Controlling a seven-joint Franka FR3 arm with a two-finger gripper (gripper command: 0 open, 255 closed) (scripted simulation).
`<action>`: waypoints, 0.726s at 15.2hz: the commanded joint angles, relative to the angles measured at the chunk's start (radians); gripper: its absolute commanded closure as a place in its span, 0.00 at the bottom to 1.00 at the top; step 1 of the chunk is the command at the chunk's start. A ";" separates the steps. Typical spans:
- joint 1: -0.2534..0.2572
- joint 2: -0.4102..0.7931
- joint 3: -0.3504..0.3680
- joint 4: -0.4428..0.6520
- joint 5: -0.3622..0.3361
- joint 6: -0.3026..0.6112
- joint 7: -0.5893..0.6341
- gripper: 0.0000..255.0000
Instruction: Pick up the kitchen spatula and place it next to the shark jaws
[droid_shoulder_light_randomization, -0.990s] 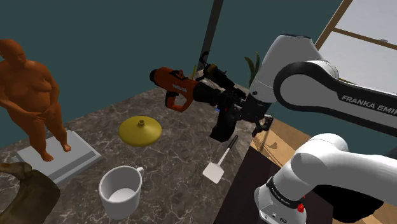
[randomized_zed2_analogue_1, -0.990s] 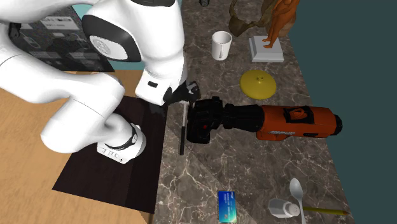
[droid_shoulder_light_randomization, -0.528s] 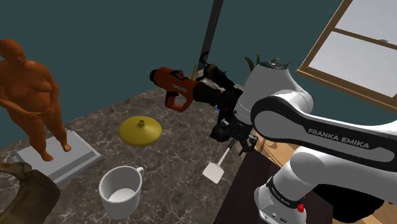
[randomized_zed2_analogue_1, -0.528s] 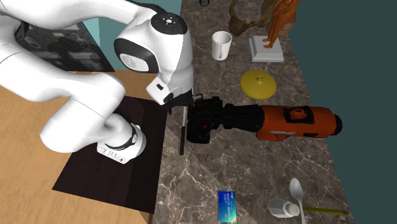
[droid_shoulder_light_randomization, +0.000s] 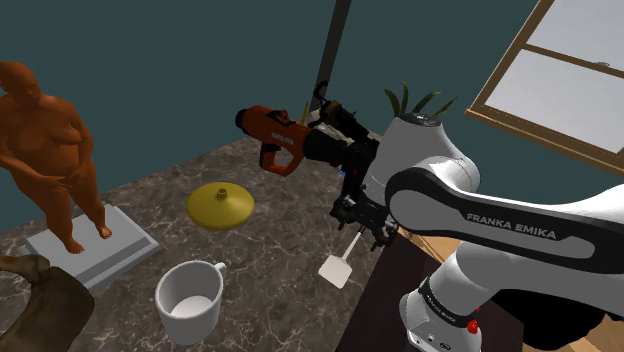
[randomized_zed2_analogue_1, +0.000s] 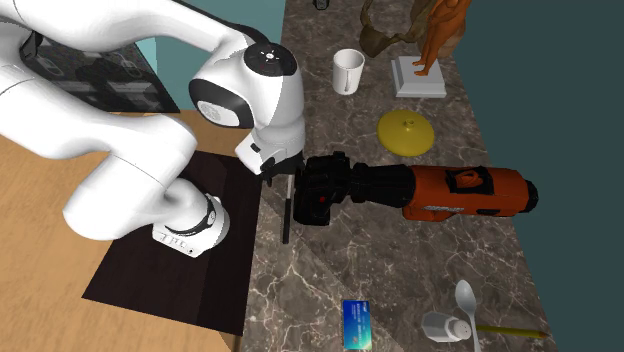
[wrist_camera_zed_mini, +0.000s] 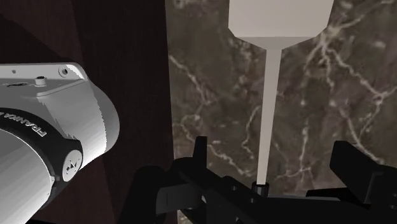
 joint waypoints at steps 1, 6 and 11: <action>0.001 0.000 0.001 -0.001 0.001 0.001 0.000 0.00; 0.001 0.000 0.001 -0.001 0.001 0.001 0.000 1.00; 0.001 0.000 0.001 -0.001 0.001 0.001 0.000 1.00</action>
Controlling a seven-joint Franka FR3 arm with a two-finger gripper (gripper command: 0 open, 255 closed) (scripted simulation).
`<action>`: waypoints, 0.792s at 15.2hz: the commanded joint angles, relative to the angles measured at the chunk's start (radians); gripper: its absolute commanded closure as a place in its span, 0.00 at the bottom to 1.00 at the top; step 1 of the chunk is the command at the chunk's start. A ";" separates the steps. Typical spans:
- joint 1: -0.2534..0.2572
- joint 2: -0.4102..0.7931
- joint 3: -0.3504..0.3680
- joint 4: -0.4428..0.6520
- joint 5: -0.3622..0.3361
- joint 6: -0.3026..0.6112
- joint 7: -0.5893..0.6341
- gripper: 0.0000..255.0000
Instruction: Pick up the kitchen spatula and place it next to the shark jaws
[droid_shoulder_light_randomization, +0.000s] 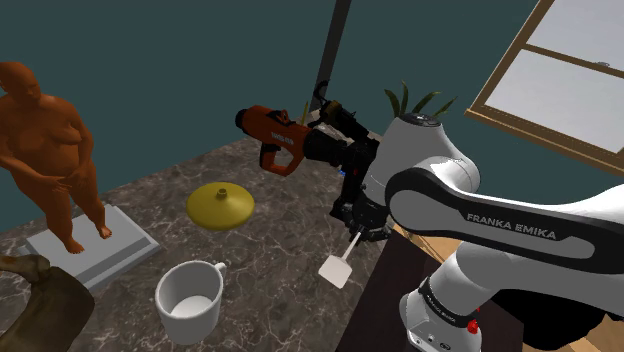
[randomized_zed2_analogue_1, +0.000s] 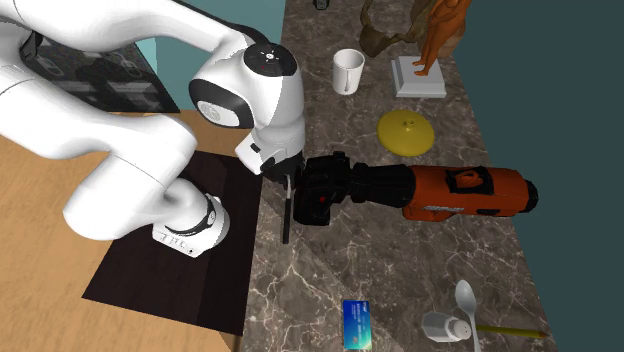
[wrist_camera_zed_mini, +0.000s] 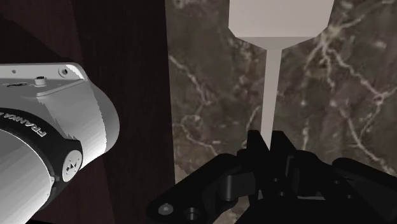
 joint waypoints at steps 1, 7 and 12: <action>0.000 0.000 0.000 0.000 0.000 0.000 0.000 1.00; -0.006 -0.030 -0.035 0.024 -0.034 -0.052 0.002 1.00; -0.019 -0.067 -0.089 0.070 -0.086 -0.131 0.002 1.00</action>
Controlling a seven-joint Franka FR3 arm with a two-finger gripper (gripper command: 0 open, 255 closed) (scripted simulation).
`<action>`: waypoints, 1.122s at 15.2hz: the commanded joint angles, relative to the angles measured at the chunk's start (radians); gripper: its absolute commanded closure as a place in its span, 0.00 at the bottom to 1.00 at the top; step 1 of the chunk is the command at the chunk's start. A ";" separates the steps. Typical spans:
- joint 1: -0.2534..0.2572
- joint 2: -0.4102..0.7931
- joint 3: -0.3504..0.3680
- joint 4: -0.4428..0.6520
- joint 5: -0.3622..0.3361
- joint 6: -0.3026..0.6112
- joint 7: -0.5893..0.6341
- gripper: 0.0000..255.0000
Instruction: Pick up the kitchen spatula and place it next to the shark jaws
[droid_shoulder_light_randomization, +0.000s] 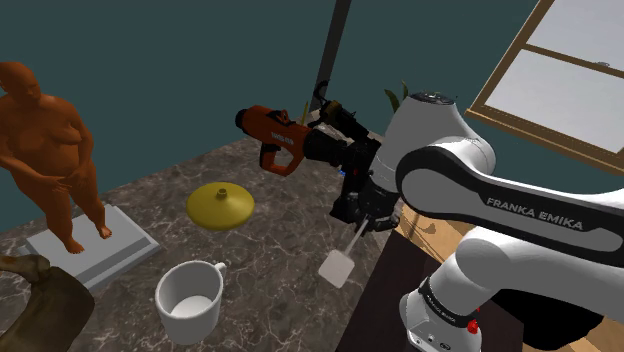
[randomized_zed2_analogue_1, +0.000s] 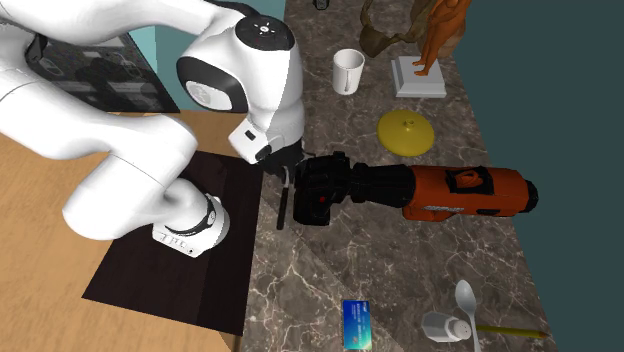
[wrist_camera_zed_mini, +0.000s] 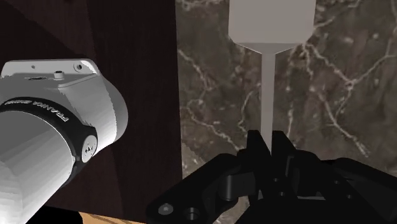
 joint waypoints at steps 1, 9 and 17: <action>-0.007 -0.007 -0.017 0.021 -0.018 -0.027 0.001 1.00; -0.033 -0.034 -0.090 0.107 -0.089 -0.136 0.001 1.00; -0.059 -0.034 -0.152 0.205 -0.149 -0.231 0.000 1.00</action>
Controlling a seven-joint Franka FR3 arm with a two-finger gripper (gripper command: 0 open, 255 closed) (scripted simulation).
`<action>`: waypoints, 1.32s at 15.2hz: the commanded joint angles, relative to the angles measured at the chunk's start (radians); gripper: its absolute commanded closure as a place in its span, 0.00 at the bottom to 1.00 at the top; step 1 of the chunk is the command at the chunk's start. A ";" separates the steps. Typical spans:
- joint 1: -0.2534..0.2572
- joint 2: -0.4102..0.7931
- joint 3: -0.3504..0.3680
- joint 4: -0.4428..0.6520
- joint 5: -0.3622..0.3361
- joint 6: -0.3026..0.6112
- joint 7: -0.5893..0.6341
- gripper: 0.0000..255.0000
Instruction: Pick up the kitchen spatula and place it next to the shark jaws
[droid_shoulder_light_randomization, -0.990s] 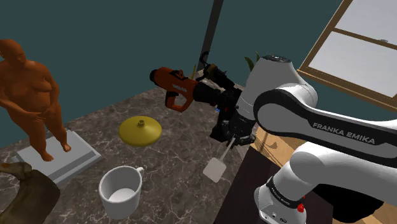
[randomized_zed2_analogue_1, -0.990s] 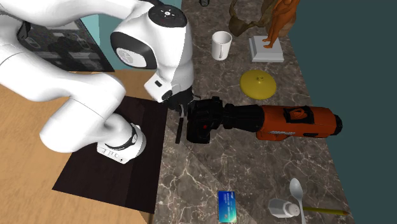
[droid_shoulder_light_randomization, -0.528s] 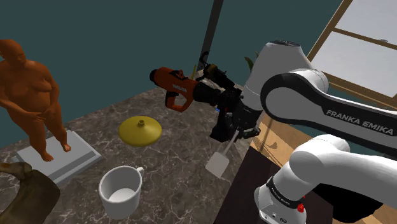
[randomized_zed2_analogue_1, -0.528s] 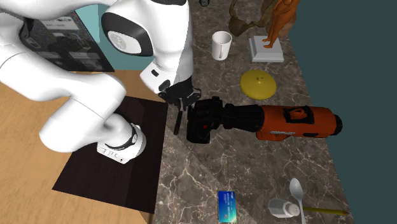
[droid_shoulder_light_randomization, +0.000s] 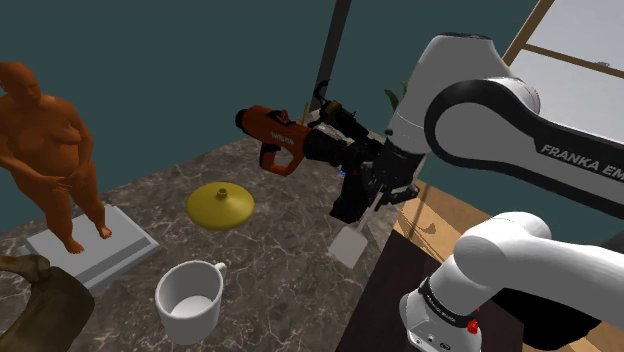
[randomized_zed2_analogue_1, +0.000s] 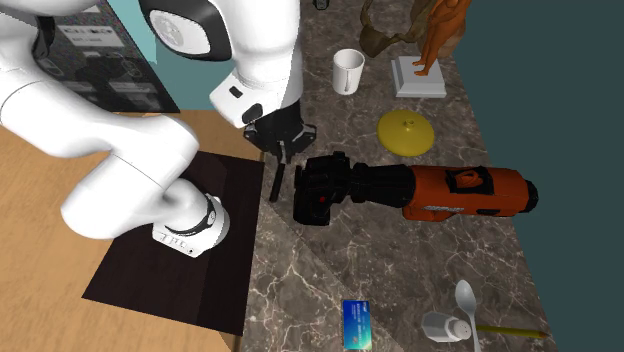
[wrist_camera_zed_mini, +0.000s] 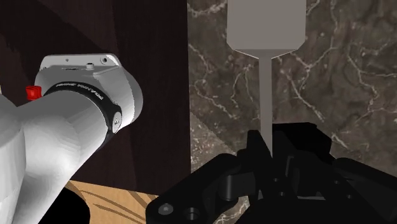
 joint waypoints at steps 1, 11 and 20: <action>-0.007 0.003 -0.014 0.023 -0.014 -0.020 -0.002 1.00; -0.037 0.031 -0.074 0.160 -0.073 -0.128 -0.002 1.00; -0.061 0.074 -0.116 0.294 -0.116 -0.219 0.001 1.00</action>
